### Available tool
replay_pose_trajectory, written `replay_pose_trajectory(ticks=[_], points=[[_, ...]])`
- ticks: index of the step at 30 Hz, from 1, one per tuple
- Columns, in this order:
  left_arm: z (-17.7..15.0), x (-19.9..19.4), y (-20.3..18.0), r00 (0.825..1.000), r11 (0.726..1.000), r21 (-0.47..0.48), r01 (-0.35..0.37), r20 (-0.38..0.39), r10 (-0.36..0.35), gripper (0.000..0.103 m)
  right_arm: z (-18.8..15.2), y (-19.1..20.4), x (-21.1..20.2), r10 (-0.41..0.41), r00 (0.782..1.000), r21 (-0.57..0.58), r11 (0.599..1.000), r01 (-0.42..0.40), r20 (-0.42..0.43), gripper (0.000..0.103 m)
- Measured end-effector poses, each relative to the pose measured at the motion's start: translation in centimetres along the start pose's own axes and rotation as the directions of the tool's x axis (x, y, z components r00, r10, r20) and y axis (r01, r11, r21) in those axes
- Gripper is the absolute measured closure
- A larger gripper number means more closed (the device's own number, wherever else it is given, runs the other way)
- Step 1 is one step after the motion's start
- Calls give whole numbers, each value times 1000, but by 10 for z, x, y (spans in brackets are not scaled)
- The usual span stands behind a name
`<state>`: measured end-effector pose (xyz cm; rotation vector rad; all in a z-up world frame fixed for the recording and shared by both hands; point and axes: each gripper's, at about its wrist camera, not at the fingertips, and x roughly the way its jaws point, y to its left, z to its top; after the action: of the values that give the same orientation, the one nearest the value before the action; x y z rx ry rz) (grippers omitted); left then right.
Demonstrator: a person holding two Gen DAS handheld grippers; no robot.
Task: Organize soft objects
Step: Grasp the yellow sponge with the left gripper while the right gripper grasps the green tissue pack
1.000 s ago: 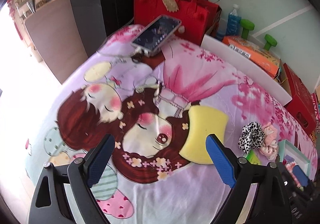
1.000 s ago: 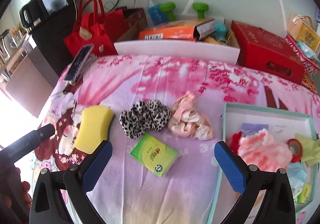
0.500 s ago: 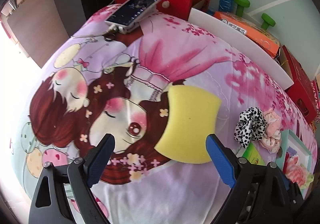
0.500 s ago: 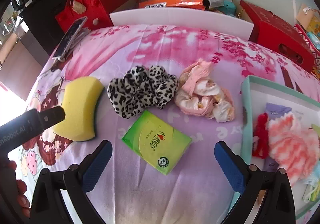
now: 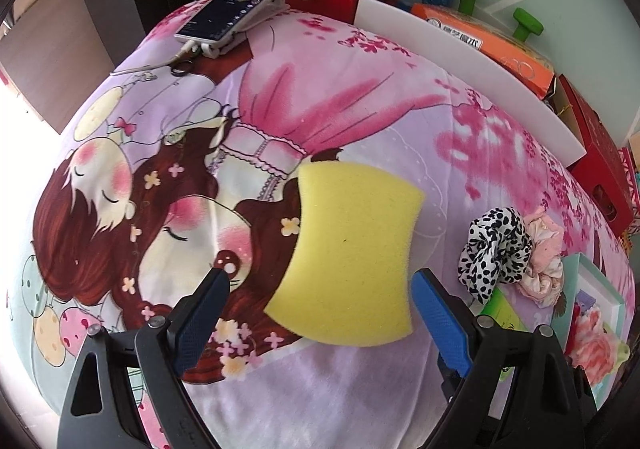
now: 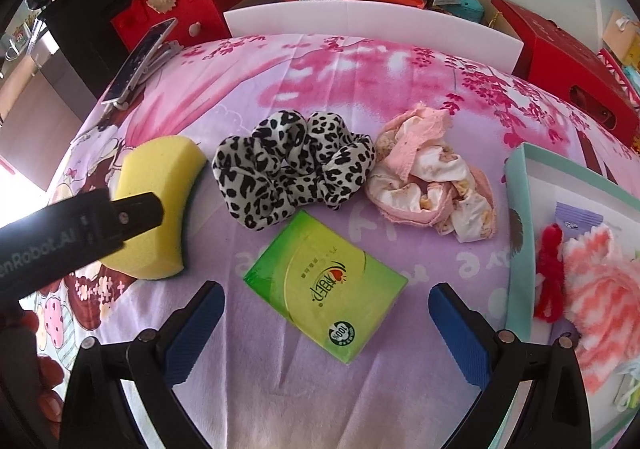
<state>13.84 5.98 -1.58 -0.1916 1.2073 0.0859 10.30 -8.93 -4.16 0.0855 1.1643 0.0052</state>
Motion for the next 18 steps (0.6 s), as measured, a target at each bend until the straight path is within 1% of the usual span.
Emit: replay_pose_trajectory(ticks=[5, 11, 15, 18], points=[[1, 10, -5, 1000, 1000, 5, -2, -20, 2, 10, 1, 0, 5, -6, 1000, -5, 1000, 6, -8, 0], [1, 23, -6, 998, 999, 12, -34, -44, 34, 10, 1, 1, 10, -21, 1000, -14, 1000, 21, -10, 0], [1, 27, -5, 997, 999, 0, -46, -64, 46, 10, 2, 4, 11, -29, 1000, -20, 999, 29, -5, 0], [2, 28, -3, 997, 999, -8, -42, -70, 41, 10, 1, 5, 12, -32, 999, -21, 999, 32, -3, 0]])
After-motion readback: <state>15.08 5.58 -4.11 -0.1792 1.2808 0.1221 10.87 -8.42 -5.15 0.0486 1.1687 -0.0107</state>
